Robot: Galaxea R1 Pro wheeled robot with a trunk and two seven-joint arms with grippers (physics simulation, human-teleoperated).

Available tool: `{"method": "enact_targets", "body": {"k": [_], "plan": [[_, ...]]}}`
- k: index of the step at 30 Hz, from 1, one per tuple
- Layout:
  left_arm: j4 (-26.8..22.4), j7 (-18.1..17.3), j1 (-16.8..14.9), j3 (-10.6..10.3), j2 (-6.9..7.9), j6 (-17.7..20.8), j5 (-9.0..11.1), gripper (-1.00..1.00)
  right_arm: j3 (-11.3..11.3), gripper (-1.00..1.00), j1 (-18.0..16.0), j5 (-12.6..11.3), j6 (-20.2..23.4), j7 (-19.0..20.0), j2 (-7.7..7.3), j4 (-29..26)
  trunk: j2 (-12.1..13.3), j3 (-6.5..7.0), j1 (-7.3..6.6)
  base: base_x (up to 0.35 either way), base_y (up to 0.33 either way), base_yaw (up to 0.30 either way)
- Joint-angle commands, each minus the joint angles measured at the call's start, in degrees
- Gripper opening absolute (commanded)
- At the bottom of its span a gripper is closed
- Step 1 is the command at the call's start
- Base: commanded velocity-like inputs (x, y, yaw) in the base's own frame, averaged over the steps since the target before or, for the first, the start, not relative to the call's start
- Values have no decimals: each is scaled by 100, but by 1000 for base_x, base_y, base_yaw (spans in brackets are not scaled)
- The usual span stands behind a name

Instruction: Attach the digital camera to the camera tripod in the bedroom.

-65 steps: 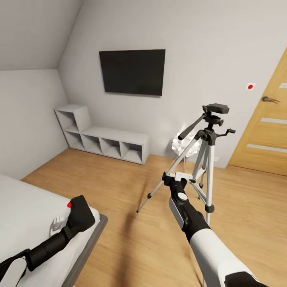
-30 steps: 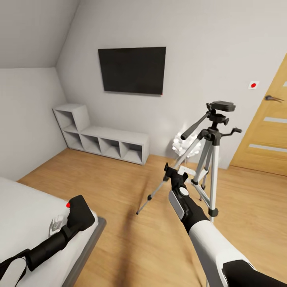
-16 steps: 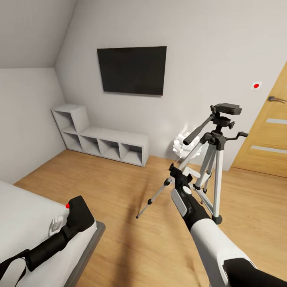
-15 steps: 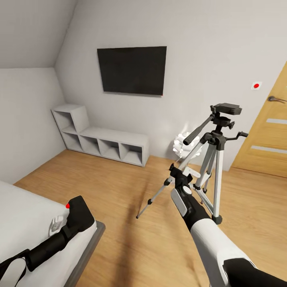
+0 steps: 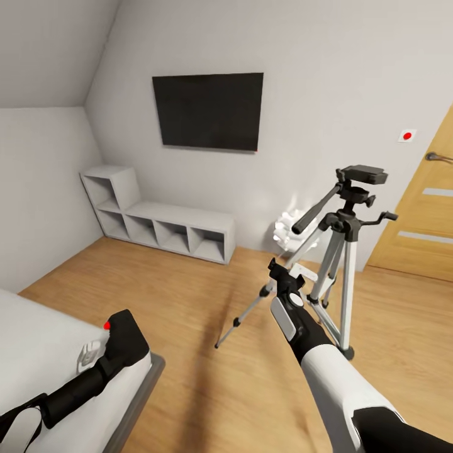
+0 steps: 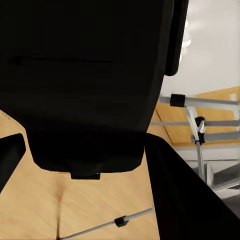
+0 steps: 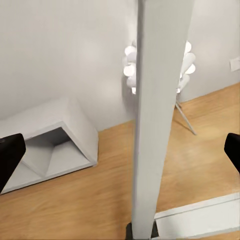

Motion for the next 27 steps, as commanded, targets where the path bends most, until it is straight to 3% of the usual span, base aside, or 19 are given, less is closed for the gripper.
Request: {"method": "enact_targets", "body": {"k": [1, 20, 27], "plan": [[-1, -14, -4, 7, 0, 38, 15, -100, 18, 100, -4, -59, -37, -16, -3, 2, -3, -5, 2, 138, 0, 0], [-1, -14, -4, 12, 4, 42, 14, -100, -8, 100, -59, -65, -53, -16, -74, 155, -3, -5, 2, 13, 0, 0], [5, -13, -4, 17, 4, 35, 14, -100, -17, 100, -138, -71, -80, -16, -111, 248, -3, -5, 2, 182, 0, 0]]}}
